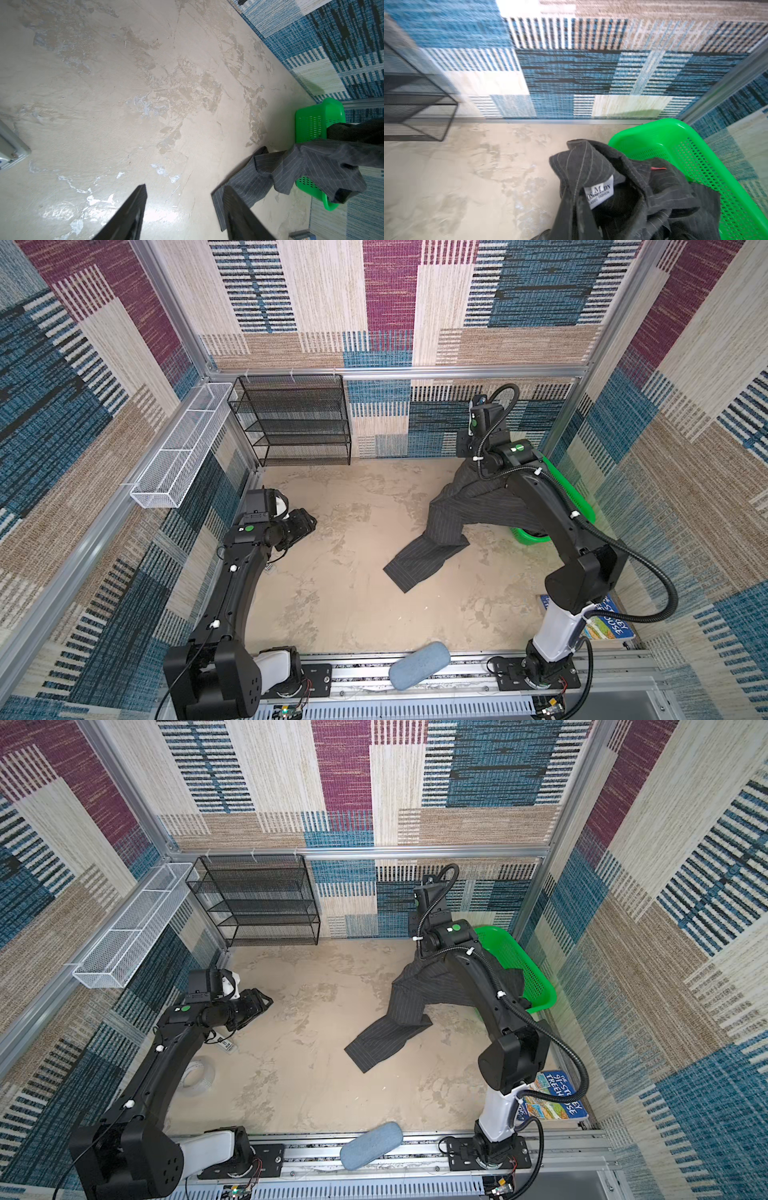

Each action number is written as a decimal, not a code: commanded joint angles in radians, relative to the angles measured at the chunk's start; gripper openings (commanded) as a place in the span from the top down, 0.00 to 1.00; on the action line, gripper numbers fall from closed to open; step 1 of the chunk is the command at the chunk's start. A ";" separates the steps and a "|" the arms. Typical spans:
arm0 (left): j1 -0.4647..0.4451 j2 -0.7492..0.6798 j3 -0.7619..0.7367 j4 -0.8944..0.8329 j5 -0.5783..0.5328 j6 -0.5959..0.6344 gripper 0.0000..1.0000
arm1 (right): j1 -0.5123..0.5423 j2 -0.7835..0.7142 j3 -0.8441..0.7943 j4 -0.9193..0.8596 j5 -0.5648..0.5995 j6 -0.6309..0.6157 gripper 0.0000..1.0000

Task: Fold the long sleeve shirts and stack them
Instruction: 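Lift the shirt high with the right gripper and lay it on the table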

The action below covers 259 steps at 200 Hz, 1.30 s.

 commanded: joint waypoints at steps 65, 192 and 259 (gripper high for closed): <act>0.000 -0.078 -0.008 0.019 0.047 -0.013 0.38 | 0.301 0.169 0.650 -0.200 -0.096 -0.082 0.98; 0.054 -0.173 -0.007 -0.147 -0.115 -0.038 0.32 | 0.483 0.261 0.048 0.250 -0.514 0.076 0.88; 0.077 -0.158 -0.024 -0.146 -0.030 -0.050 0.07 | 0.497 0.143 -0.149 0.275 -0.388 0.122 0.31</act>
